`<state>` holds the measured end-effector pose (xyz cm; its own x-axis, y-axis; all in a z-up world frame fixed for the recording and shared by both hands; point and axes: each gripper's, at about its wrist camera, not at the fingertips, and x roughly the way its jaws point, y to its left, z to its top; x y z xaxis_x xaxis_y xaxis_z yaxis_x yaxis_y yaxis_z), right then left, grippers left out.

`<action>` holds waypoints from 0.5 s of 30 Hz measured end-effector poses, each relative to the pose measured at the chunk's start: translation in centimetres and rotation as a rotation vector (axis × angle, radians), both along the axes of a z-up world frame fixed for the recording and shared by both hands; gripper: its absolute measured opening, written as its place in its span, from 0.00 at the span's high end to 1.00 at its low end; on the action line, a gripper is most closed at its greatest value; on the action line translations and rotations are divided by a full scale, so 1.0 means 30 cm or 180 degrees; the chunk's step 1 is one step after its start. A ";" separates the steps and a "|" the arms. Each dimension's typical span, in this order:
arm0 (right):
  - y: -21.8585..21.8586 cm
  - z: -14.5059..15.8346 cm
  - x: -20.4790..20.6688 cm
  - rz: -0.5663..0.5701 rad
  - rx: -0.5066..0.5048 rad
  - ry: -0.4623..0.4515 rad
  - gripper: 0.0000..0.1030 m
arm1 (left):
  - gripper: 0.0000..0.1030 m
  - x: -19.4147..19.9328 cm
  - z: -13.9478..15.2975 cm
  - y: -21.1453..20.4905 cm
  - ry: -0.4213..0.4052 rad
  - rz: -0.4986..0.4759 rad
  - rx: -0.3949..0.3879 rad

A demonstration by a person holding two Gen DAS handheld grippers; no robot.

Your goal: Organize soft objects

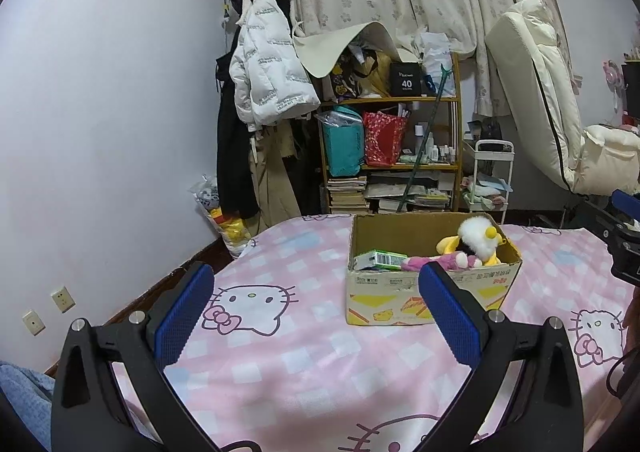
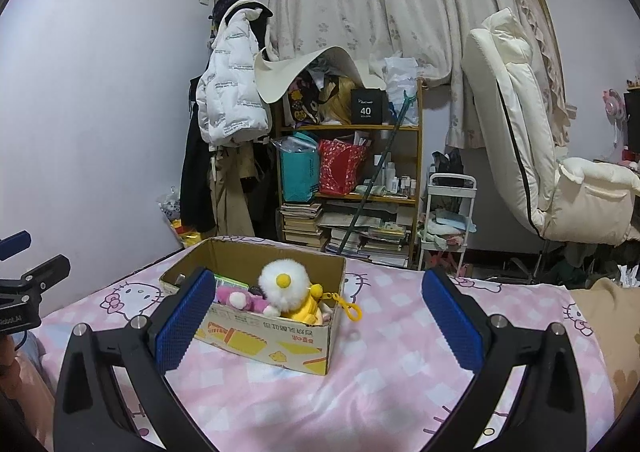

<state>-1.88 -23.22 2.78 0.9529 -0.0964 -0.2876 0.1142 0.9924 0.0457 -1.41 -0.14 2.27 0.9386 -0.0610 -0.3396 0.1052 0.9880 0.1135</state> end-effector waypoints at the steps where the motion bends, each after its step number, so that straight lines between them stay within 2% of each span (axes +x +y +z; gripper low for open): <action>1: -0.001 0.000 0.000 0.0003 -0.0002 0.0001 0.00 | 0.02 -0.002 0.000 0.000 -0.0005 0.0000 -0.0003; 15: -0.008 -0.004 -0.004 -0.0015 0.0020 -0.0002 0.00 | 0.02 -0.008 0.004 -0.002 -0.0019 0.0029 0.0032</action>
